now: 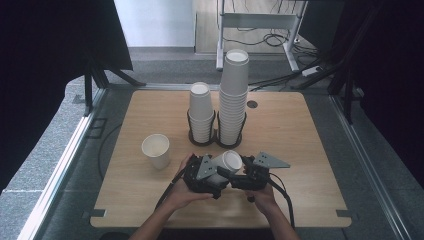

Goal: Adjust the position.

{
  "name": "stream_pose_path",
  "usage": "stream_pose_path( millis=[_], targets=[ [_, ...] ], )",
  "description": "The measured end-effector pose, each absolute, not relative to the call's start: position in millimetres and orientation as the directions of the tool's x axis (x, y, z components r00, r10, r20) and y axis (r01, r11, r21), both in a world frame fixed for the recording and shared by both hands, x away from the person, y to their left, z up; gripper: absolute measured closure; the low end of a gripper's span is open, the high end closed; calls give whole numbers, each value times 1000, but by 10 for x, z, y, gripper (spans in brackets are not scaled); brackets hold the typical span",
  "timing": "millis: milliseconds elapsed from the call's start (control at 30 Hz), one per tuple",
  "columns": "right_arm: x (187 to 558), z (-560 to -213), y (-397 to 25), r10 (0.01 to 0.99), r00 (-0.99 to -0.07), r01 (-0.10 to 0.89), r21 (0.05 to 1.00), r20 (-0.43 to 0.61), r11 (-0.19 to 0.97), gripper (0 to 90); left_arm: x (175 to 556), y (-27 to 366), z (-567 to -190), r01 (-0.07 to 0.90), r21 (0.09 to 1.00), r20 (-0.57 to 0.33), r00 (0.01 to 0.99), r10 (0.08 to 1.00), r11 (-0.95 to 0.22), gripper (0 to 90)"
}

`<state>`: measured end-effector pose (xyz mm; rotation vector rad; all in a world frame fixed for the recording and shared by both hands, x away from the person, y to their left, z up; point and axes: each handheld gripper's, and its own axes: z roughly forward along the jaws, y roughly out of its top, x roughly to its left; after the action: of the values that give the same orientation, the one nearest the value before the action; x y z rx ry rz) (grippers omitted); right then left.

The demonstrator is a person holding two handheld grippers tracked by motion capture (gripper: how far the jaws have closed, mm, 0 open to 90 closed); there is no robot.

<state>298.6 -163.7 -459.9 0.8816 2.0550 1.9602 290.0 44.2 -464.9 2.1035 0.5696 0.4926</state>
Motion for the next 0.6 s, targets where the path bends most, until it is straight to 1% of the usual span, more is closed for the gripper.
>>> stream_pose_path(
  millis=[67, 100, 600],
  targets=[
    [2984, -4602, -1625, 518, -812, 294, 955, 267, -32, 226, 2881, 434, -4651, 199, 832, 150, 817, 556, -517, 86],
    [2987, -4601, -1630, 517, -813, 295, 955, 268, -31, 226, 2880, 433, -4651, 196, 832, 154, 817, 555, -519, 93],
    [3006, -4606, -1647, 510, -817, 304, 953, 269, -17, 216, 2882, 420, -4655, 199, 819, 159, 823, 545, -539, 124]
  ],
)
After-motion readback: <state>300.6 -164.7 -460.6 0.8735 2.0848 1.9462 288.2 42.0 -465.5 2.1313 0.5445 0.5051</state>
